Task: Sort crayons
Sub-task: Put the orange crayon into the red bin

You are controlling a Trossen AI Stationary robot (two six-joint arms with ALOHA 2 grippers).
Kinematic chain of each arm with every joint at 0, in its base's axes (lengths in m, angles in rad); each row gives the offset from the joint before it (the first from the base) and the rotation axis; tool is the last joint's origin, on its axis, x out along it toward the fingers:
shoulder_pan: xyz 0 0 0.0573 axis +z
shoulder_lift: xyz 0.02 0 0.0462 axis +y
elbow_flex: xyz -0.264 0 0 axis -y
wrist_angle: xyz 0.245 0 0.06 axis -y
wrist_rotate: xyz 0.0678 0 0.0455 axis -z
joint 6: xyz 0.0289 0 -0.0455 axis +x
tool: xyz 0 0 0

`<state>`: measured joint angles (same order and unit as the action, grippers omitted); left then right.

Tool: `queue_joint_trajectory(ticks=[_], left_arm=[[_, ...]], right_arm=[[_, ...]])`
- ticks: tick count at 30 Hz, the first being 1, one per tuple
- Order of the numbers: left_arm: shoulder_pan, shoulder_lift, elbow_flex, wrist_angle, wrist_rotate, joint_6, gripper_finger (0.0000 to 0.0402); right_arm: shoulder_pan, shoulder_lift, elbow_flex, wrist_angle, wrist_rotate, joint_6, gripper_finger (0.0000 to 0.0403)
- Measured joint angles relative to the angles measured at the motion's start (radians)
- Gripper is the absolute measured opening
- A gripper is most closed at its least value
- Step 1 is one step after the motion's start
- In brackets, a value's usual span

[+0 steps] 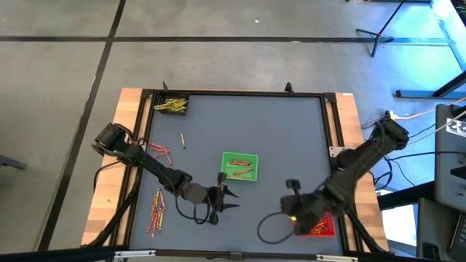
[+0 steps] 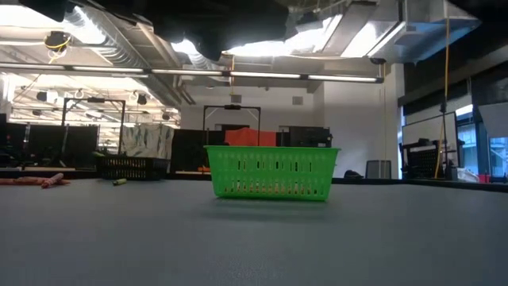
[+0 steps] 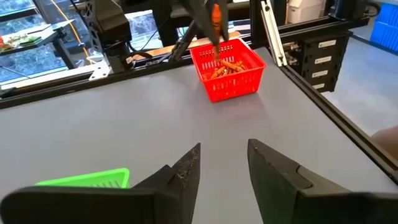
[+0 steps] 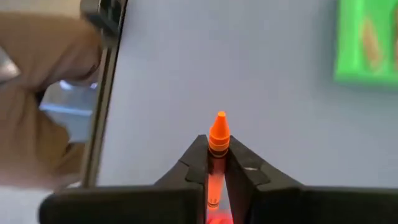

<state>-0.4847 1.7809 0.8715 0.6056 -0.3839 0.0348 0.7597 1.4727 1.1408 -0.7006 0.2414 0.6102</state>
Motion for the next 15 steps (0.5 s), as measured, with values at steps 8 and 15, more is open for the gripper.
queue_joint_trajectory(ticks=[8,15], left_arm=[[0.002,0.000,0.000,0.000,-0.001,0.000,0.0118],[0.003,0.000,0.000,0.000,-0.002,-0.001,0.0118]], right_arm=[[0.166,0.001,-0.017,-0.146,-0.059,0.376,0.0019],[0.270,0.002,-0.081,-0.161,-0.024,0.543,0.0036]])
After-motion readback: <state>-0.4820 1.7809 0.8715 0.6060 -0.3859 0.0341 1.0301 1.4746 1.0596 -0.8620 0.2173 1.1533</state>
